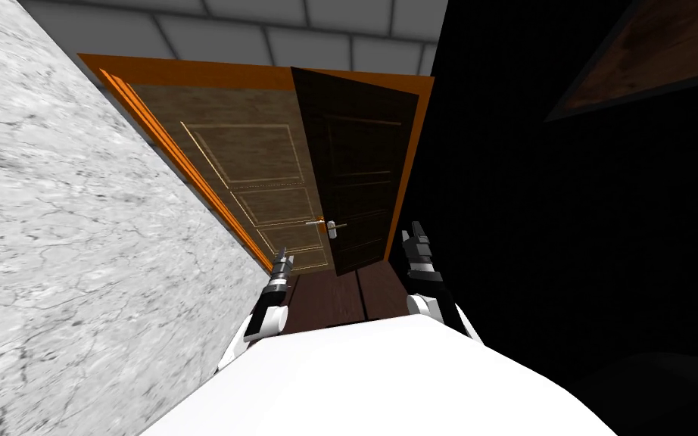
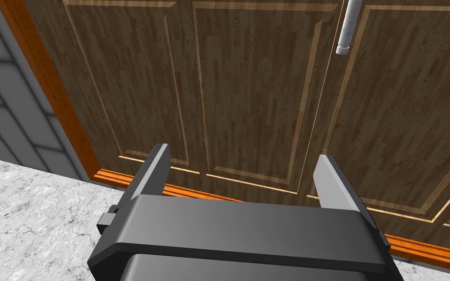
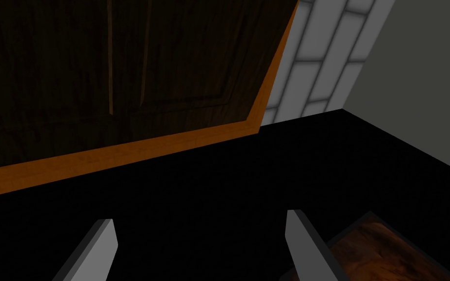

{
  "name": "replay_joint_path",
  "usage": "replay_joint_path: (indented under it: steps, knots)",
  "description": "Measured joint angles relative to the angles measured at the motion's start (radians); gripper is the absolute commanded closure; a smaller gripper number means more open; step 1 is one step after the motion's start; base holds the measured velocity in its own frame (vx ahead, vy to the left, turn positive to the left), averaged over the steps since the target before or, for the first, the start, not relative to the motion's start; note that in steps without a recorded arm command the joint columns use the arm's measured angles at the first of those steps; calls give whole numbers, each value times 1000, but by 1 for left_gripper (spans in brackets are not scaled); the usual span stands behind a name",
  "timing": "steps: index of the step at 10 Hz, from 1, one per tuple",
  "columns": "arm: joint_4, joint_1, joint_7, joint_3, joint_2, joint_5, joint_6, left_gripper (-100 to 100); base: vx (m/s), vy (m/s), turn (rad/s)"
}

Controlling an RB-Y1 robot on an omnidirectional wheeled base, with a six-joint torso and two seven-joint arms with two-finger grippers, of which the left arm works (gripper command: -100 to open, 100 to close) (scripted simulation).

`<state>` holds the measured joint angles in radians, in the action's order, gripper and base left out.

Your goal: Pull the door open

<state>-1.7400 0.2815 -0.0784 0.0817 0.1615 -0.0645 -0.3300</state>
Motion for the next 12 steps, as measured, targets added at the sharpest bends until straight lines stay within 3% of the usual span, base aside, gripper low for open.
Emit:
replay_joint_path:
  steps: [5,12]
  knots:
    - [115,-44,-20,20,29,-15,11,-100,129,22,-51]
    - [254,-101,-40,41,55,-29,22,-100,133,7,-53]
